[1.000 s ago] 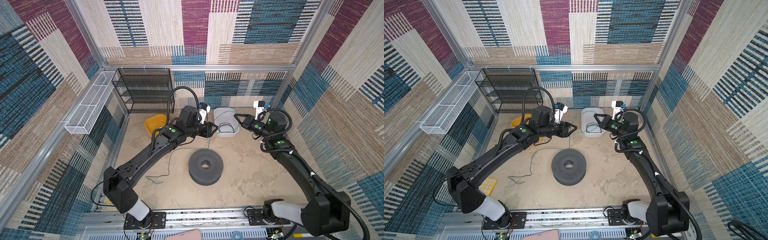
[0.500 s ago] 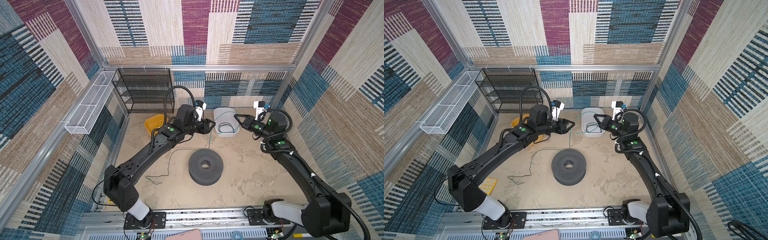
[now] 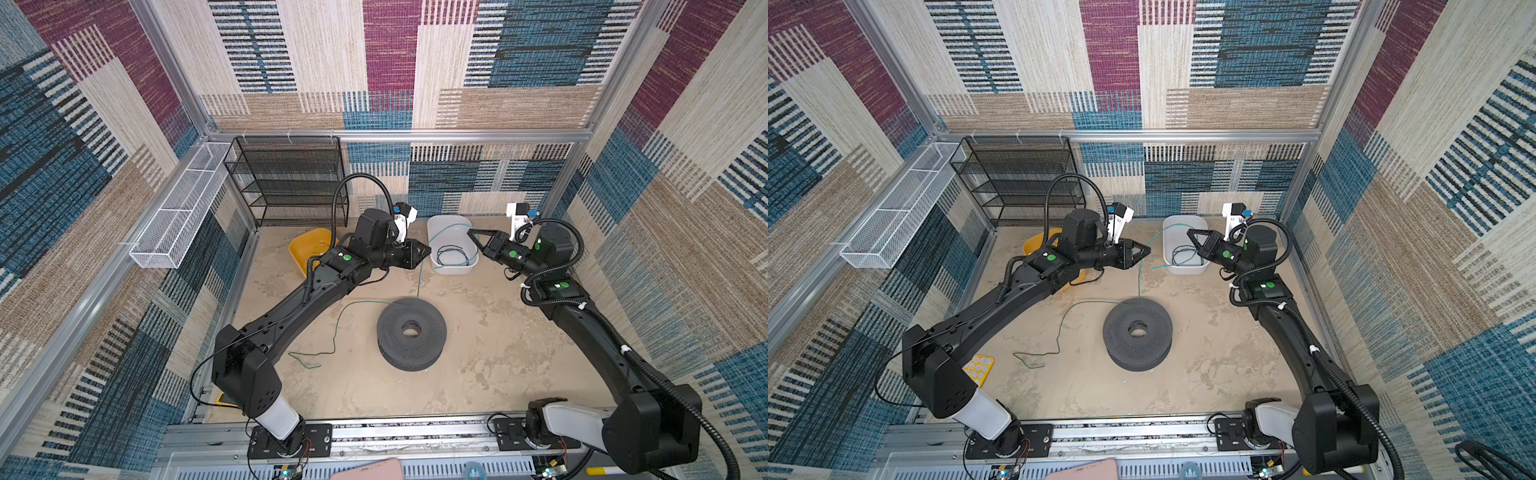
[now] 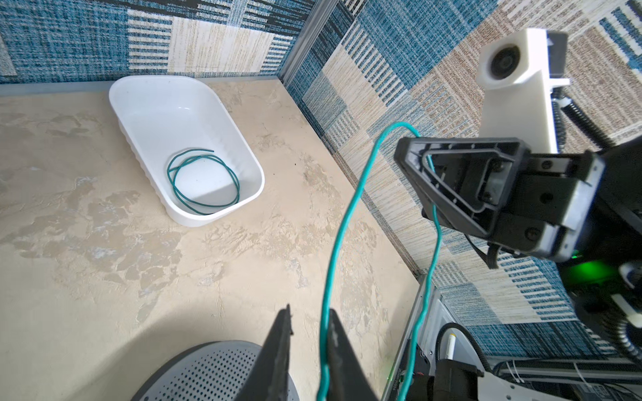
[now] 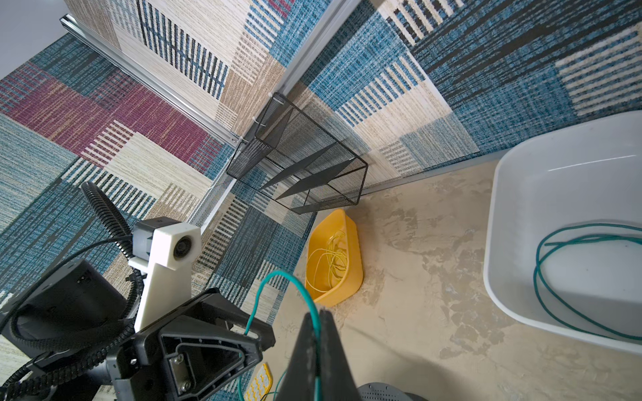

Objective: Wrap the cables

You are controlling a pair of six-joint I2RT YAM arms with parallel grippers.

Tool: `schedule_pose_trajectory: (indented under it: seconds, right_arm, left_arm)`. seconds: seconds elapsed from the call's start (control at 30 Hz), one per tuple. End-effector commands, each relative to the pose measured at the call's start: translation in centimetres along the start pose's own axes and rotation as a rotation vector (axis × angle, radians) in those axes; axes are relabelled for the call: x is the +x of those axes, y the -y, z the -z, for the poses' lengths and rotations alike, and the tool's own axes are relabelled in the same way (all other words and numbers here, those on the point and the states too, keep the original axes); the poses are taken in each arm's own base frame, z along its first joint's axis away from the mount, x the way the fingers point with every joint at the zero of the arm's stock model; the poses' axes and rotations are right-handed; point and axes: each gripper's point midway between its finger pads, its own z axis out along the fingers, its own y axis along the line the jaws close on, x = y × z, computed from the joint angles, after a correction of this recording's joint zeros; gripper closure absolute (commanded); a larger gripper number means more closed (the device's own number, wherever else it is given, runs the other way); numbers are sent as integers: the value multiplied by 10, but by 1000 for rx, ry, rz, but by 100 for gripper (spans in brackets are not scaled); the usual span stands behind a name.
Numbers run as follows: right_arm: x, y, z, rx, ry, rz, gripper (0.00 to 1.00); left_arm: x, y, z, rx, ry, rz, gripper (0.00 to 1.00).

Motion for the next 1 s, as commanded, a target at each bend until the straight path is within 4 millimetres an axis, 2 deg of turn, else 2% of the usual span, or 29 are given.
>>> schedule_pose_trajectory:
  seconds: [0.0, 0.1, 0.2, 0.23, 0.27, 0.33, 0.37, 0.5, 0.8, 0.9, 0.97]
  right_arm:
    - [-4, -4, 0, -22, 16, 16, 100]
    - [-3, -4, -1, -22, 13, 16, 100]
    - [-3, -3, -2, -22, 9, 14, 100]
    - [-3, -2, -3, -20, 6, 13, 97]
    - [-2, -1, -4, -18, 1, 10, 92]
    - [-1, 2, -6, -9, -10, 12, 70]
    - [0, 4, -7, -2, -16, 15, 62]
    - [2, 7, -3, 30, -21, 27, 48]
    - [0, -11, 18, 28, 10, 36, 36]
    - [16, -19, 16, -83, -18, -90, 36]
    - [33, -25, 7, -135, -47, -154, 38]
  left_arm:
    - [-7, 8, 2, 37, 29, -16, 91]
    - [-8, 10, 3, 43, 30, -22, 100]
    - [-9, 11, 4, 46, 37, -32, 100]
    - [-10, 11, 5, 44, 42, -37, 100]
    - [-10, 9, 5, 33, 48, -39, 100]
    - [-14, 3, 7, -4, 75, -53, 100]
    - [-17, 0, 9, -26, 91, -60, 100]
    - [-31, -12, 18, -116, 187, -87, 100]
    - [-56, -27, 45, -216, 442, -171, 100]
    - [-62, -28, 52, -219, 523, -181, 100]
    - [-63, -27, 53, -202, 564, -183, 100]
